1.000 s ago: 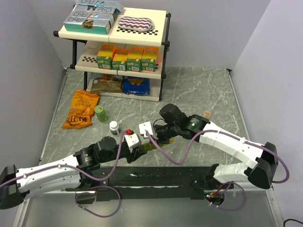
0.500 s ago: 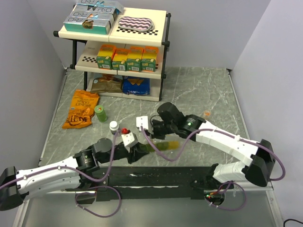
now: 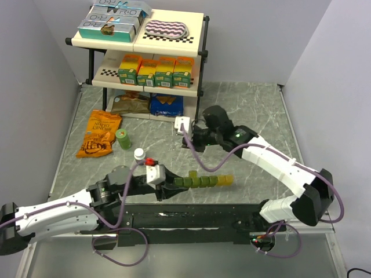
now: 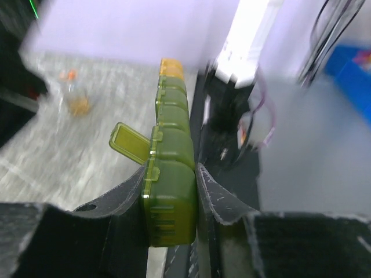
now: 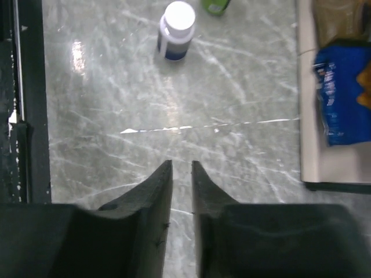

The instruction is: Sort the pills into containers

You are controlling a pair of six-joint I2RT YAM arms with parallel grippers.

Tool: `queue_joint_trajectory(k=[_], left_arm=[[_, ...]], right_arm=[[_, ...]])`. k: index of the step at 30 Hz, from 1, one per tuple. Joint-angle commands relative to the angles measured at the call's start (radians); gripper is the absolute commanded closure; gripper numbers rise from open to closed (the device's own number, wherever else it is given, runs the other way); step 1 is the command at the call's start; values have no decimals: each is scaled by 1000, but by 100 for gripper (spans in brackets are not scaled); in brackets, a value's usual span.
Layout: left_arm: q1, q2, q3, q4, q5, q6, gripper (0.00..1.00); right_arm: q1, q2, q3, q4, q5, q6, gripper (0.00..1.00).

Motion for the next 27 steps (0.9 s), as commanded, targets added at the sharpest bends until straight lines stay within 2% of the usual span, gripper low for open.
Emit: queue_joint_trajectory(k=[1, 3, 4, 6, 7, 10, 16, 23, 27], left_arm=[[-2, 52, 115, -200, -1, 211, 99], [-2, 80, 146, -256, -13, 266, 99], [-3, 89, 175, -300, -22, 317, 99], [-3, 112, 198, -349, -39, 398, 99], [-5, 115, 215, -387, -45, 421, 99], [-9, 124, 228, -418, -73, 496, 99], [-19, 144, 251, -490, -117, 579, 99], [-42, 117, 255, -483, -121, 619, 99], [-78, 124, 290, -524, -117, 702, 99]], right_arm=[[-49, -79, 69, -87, -106, 7, 65], [-75, -102, 72, -128, -126, -2, 56], [-84, -110, 73, -147, -143, -22, 46], [-101, -131, 84, -231, -201, -57, 36], [-111, -142, 81, -255, -217, -98, 22], [-116, -177, 69, -381, -284, -194, 7], [-115, -197, 81, -562, -359, -288, 3], [-115, -176, 12, -599, -404, -343, 1], [-116, -80, 24, -658, -428, -399, 0]])
